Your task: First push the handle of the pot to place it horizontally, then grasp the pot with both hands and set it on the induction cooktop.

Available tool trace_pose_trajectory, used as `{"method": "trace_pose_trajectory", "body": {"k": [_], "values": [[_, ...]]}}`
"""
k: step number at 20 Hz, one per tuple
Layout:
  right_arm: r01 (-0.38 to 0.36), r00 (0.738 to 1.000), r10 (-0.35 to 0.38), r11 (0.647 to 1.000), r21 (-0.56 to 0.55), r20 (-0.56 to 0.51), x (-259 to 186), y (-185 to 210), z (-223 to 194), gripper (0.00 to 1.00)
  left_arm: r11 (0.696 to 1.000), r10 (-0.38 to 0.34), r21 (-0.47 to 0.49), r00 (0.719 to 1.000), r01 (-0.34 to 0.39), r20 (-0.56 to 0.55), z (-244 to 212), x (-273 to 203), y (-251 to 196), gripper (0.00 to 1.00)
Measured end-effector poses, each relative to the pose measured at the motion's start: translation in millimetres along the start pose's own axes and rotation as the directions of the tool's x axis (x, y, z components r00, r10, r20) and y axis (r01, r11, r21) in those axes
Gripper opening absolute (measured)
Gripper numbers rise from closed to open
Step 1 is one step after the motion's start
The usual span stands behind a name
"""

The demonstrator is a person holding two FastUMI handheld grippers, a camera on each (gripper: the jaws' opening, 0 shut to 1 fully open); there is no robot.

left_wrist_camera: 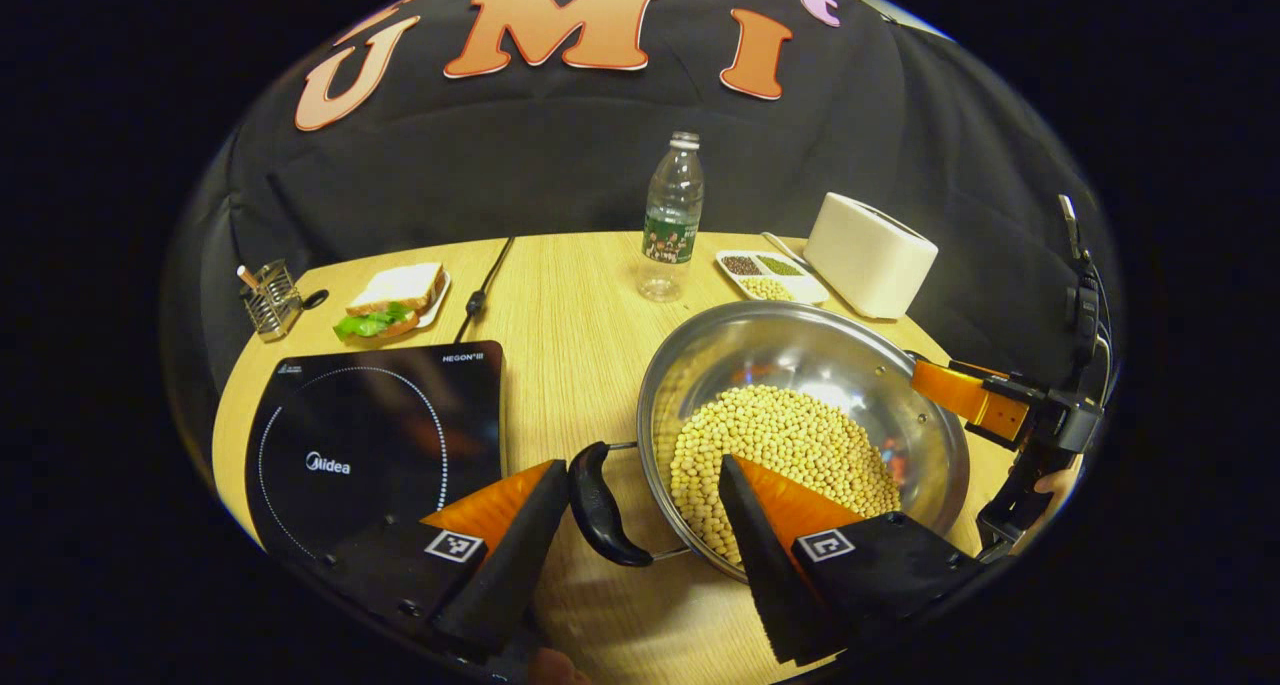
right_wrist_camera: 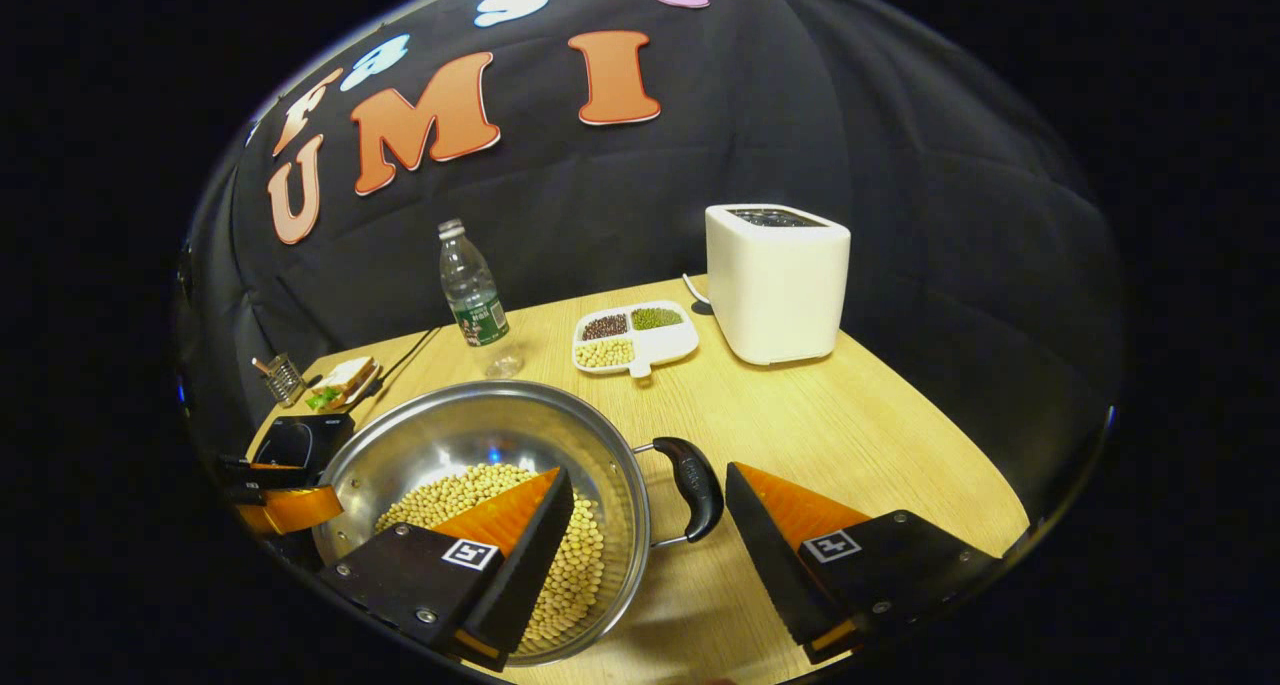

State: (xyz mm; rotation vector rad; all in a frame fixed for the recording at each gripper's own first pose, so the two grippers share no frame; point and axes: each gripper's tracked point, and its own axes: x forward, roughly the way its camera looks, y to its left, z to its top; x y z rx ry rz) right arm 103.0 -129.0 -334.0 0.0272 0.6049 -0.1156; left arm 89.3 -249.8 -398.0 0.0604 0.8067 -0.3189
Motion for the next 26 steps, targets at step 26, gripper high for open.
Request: {"method": "trace_pose_trajectory", "body": {"k": [26], "values": [[-0.038, 0.995, 0.049, 0.992, 0.118, -0.092, -30, 38, 5, 0.63, 0.998, 0.07, -0.002, 0.995, -0.07, -0.069, 7, -35, 32, 0.62]]}}
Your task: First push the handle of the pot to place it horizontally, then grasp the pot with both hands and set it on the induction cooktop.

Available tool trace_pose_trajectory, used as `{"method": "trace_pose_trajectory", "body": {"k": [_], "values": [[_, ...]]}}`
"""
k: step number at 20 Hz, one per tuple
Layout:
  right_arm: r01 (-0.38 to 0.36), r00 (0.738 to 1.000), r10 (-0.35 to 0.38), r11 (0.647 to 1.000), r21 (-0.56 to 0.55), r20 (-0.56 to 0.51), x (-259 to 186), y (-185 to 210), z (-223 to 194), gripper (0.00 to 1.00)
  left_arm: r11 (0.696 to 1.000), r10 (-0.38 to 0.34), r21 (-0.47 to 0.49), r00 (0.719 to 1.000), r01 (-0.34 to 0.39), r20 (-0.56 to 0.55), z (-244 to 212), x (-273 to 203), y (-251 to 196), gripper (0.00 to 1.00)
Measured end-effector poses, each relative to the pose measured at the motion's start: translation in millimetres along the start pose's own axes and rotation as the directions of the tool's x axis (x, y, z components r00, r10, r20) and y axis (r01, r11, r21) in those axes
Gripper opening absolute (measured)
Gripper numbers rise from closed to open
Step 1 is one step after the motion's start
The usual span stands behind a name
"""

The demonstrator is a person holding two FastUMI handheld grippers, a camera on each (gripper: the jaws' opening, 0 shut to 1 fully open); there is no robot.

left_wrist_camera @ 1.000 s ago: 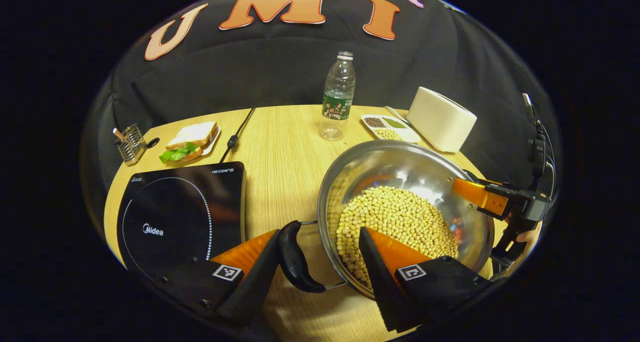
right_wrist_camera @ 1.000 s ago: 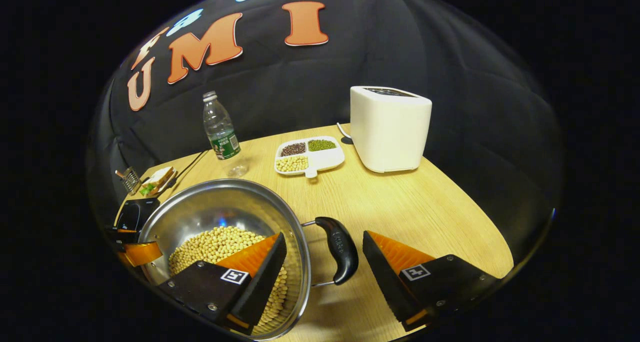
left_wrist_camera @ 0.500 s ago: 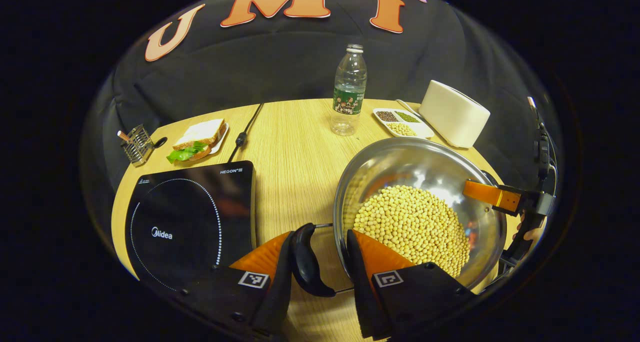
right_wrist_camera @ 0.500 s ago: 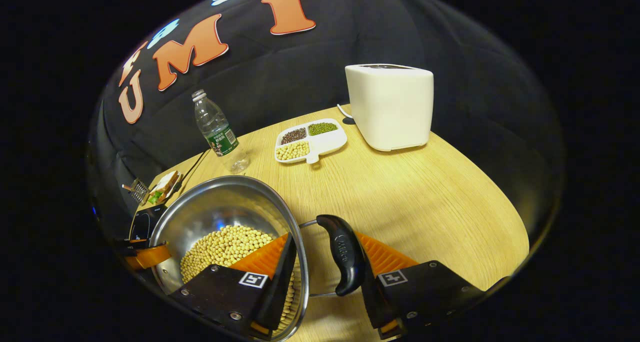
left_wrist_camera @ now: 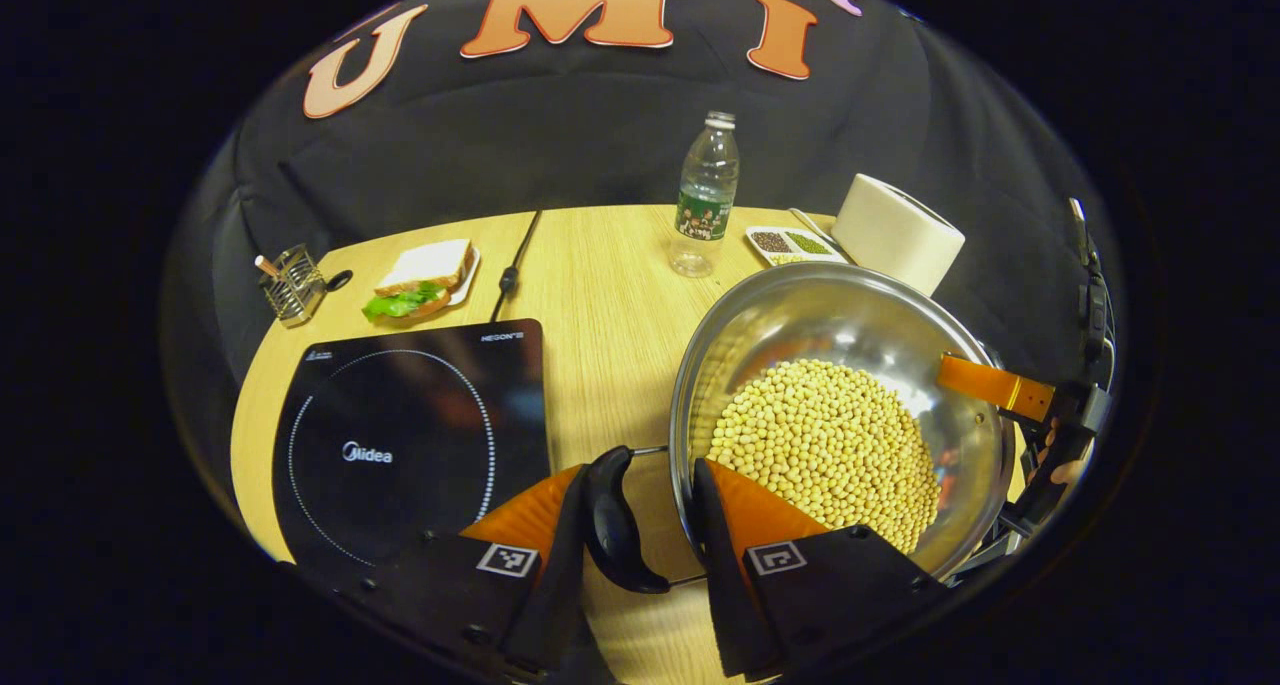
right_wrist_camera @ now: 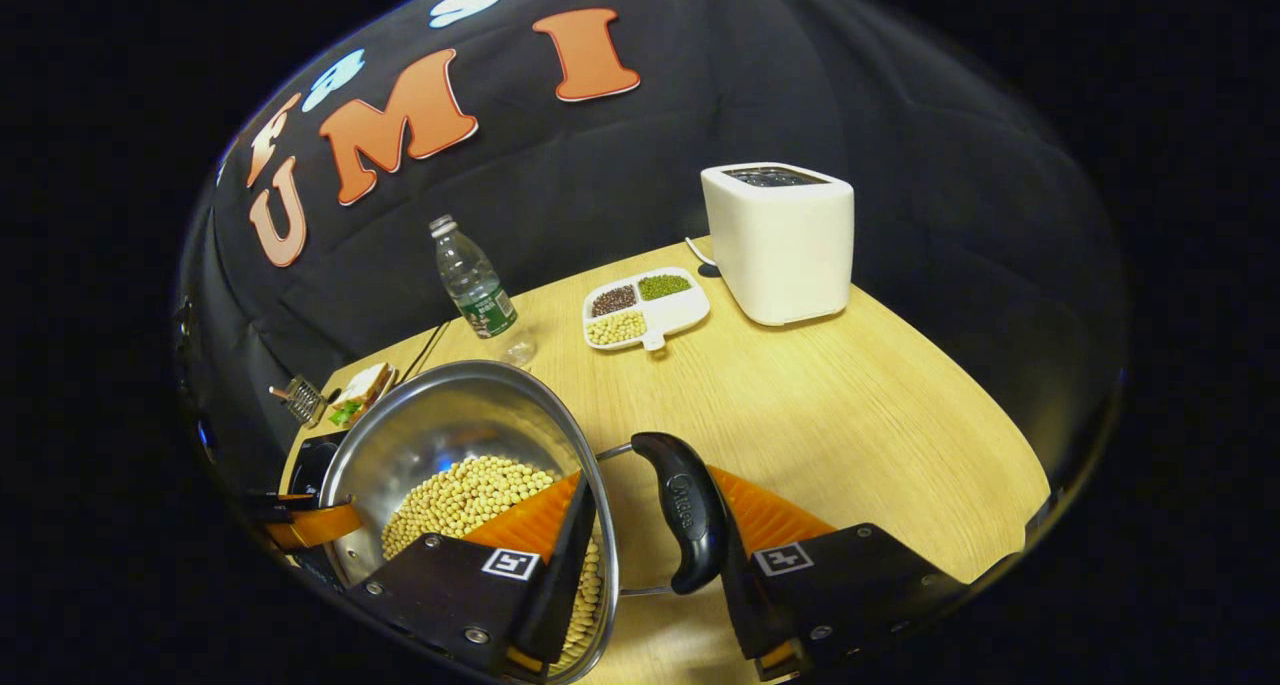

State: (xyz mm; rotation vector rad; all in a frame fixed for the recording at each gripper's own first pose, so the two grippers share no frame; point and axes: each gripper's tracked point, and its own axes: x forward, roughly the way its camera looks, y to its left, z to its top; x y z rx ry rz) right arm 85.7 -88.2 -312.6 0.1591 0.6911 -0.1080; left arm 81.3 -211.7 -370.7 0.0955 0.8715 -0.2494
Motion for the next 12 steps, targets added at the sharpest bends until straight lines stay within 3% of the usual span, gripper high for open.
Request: {"method": "trace_pose_trajectory", "body": {"k": [12], "values": [[-0.14, 0.99, 0.143, 0.987, -0.08, 0.022, -34, 146, 8, 0.63, 0.988, 0.131, -0.094, 0.99, -0.125, 0.061, 7, -97, 126, 0.6]]}}
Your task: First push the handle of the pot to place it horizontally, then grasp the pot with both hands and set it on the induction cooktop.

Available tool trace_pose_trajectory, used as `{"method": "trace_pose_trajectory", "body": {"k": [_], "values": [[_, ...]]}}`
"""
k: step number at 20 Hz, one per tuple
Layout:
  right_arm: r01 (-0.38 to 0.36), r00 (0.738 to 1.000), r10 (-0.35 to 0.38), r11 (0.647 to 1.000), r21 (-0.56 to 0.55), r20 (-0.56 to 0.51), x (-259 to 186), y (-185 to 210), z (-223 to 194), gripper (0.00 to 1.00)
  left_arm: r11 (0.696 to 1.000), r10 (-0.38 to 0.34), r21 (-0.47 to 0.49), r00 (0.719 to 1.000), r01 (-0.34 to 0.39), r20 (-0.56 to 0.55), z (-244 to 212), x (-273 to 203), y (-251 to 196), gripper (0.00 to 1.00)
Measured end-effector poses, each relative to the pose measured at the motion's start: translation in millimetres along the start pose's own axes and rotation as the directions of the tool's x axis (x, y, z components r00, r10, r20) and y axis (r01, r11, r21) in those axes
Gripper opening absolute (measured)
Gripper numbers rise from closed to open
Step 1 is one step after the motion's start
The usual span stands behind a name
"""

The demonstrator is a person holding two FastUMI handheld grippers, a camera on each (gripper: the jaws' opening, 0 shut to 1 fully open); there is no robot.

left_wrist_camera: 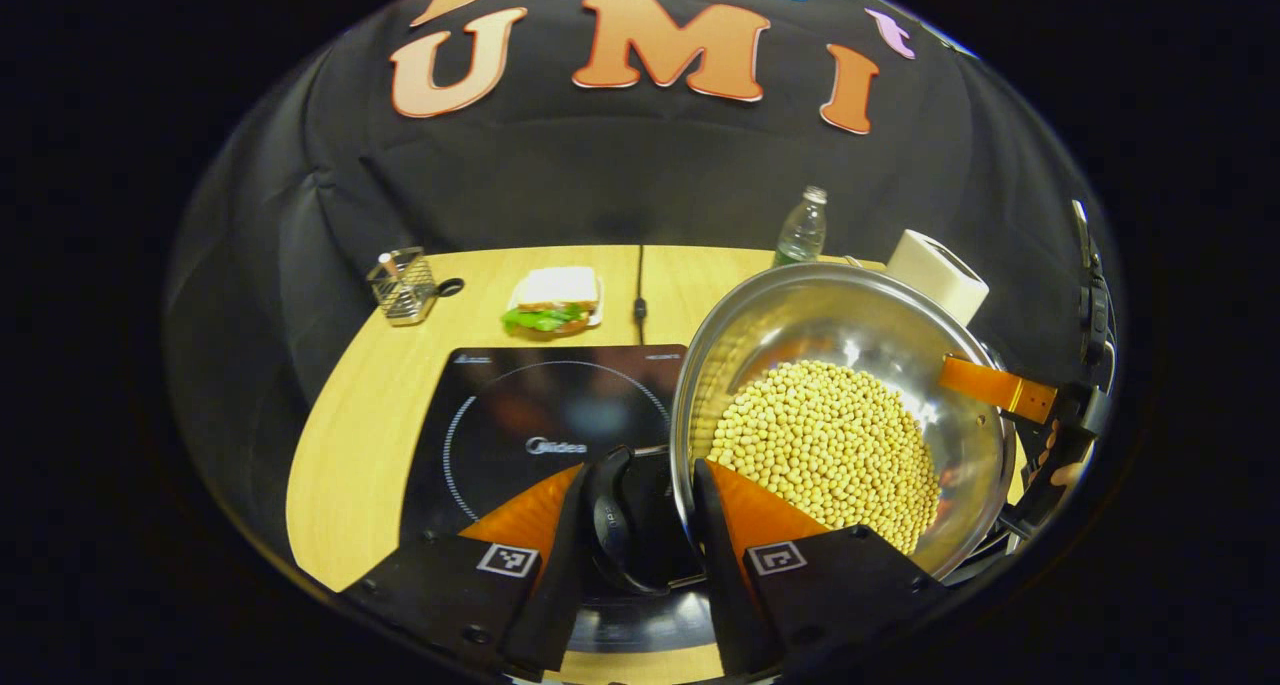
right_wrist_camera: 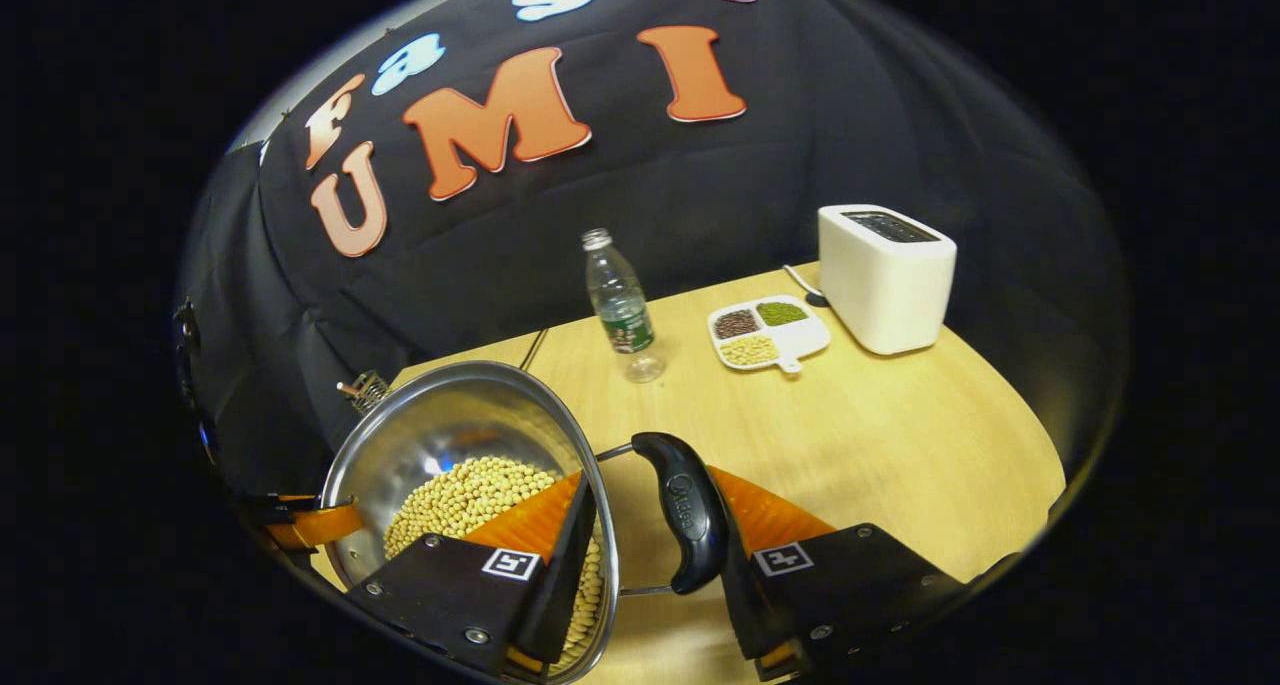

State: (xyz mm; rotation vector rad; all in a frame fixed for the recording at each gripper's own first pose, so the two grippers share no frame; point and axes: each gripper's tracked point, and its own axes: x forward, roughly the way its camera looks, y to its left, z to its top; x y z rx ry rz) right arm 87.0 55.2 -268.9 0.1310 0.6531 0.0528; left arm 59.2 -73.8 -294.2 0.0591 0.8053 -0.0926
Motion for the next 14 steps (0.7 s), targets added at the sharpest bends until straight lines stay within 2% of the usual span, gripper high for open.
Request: {"method": "trace_pose_trajectory", "body": {"k": [5, 10, 11, 14], "values": [[-0.074, 0.997, 0.073, 0.997, -0.028, -0.037, 10, 70, -20, 0.63, 0.997, 0.067, -0.026, 0.998, -0.068, -0.021, -8, -25, 73, 0.62], [-0.103, 0.992, 0.1, 0.994, -0.038, -0.077, 28, 124, -41, 0.63, 0.99, 0.121, -0.06, 0.991, -0.124, -0.056, -16, -33, 137, 0.62], [-0.106, 0.991, 0.103, 0.994, -0.034, -0.087, 32, 134, -45, 0.64, 0.989, 0.137, -0.055, 0.989, -0.14, -0.056, -11, -28, 134, 0.6], [-0.118, 0.987, 0.115, 0.993, -0.022, -0.11, 42, 156, -55, 0.64, 0.985, 0.165, -0.033, 0.985, -0.167, -0.046, 6, -21, 127, 0.61]]}}
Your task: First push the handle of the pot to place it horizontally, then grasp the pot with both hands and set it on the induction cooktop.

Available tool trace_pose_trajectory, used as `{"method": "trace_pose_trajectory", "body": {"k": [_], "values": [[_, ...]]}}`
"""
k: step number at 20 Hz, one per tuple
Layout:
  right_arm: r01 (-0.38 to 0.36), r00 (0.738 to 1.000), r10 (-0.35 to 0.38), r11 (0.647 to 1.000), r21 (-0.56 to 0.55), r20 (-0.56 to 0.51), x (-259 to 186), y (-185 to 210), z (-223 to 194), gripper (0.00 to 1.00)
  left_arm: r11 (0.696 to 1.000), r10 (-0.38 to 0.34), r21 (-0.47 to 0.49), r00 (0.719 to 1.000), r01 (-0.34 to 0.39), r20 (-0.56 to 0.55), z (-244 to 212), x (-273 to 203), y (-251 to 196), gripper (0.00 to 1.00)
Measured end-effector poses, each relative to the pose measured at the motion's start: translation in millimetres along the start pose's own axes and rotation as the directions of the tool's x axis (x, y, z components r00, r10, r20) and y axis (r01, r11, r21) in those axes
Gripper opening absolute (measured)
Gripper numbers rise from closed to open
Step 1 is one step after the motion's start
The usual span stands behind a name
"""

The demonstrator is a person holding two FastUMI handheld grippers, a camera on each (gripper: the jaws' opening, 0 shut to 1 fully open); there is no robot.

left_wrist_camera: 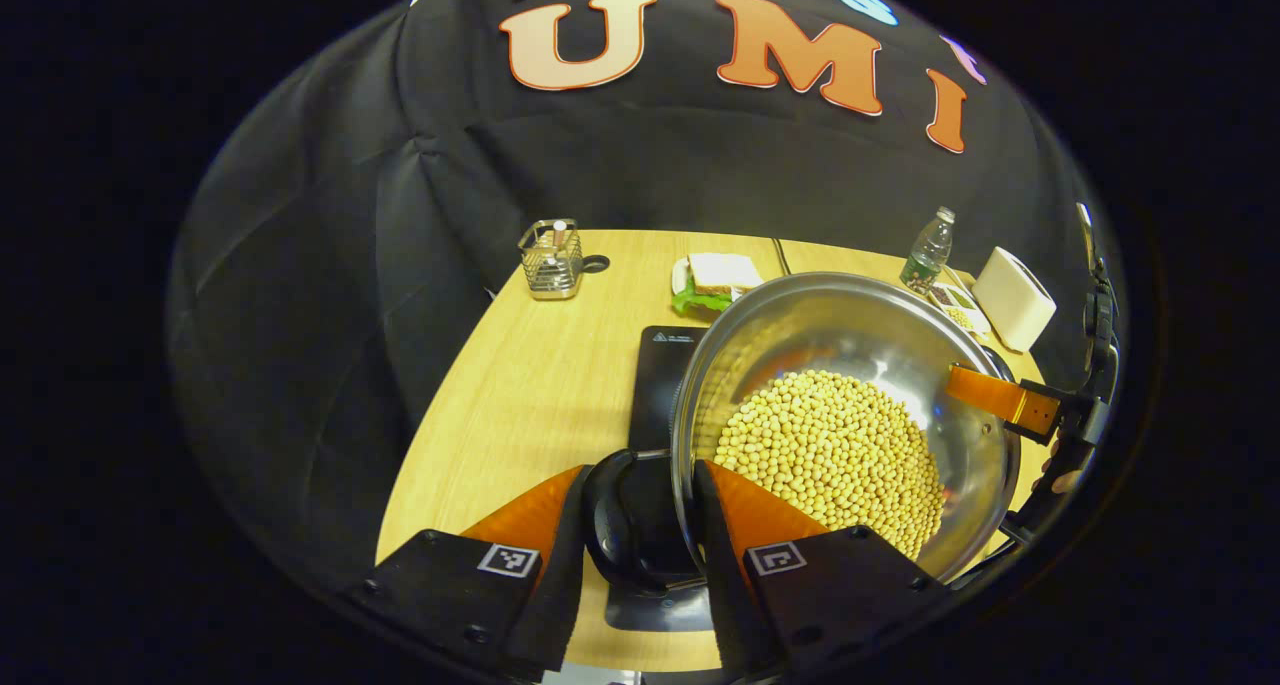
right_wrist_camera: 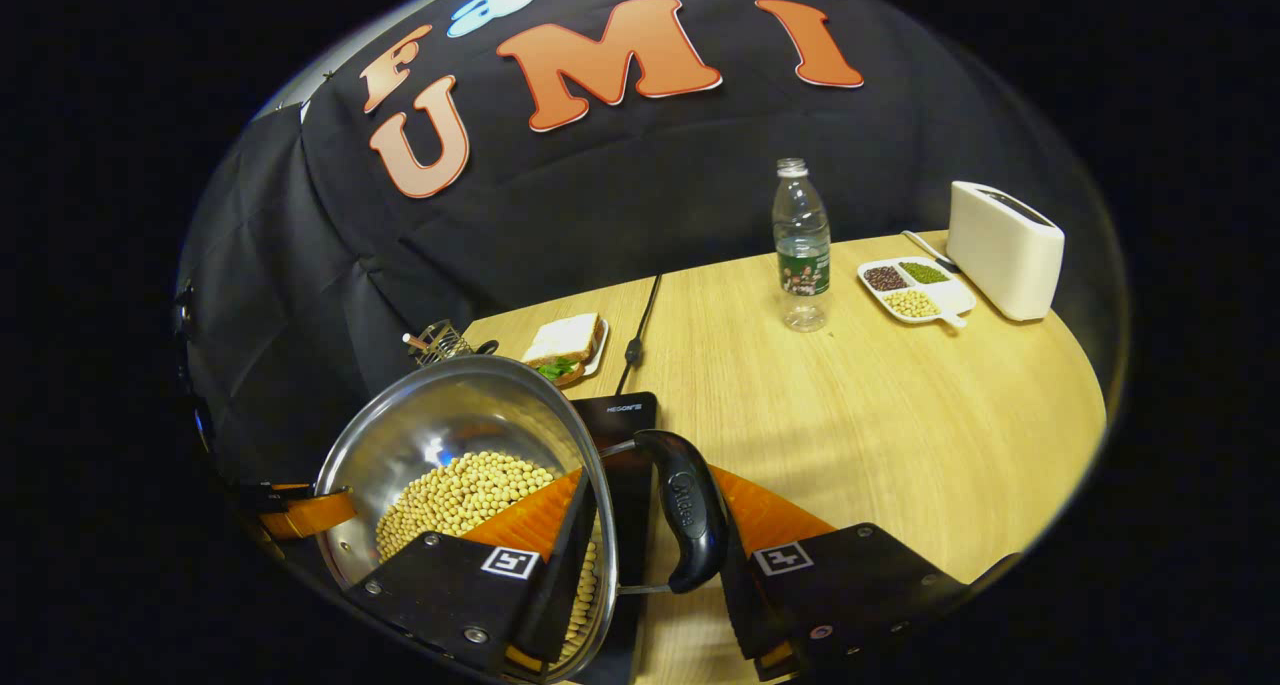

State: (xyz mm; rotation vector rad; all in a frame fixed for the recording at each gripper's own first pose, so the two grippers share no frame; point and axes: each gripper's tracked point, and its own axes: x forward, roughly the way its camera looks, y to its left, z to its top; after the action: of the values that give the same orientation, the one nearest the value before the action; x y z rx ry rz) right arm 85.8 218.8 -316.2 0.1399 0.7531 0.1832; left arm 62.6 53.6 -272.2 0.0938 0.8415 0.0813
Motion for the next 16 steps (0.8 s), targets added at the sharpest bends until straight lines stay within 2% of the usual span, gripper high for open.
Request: {"method": "trace_pose_trajectory", "body": {"k": [2, 7, 16], "values": [[-0.003, 1.0, 0.003, 1.0, 0.002, -0.008, 8, 9, -2, 0.63, 1.0, 0.0, 0.008, 1.0, 0.0, -0.009, 6, -12, -9, 0.6], [0.014, 0.999, -0.014, 1.0, -0.003, -0.041, 27, 11, -16, 0.63, 0.998, -0.038, -0.045, 0.995, 0.034, -0.095, -20, 27, 5, 0.6], [0.03, 0.999, -0.029, 1.0, 0.003, -0.021, 36, -2, -14, 0.63, 0.997, -0.066, -0.05, 0.997, 0.064, -0.031, 0, 42, 0, 0.62]]}}
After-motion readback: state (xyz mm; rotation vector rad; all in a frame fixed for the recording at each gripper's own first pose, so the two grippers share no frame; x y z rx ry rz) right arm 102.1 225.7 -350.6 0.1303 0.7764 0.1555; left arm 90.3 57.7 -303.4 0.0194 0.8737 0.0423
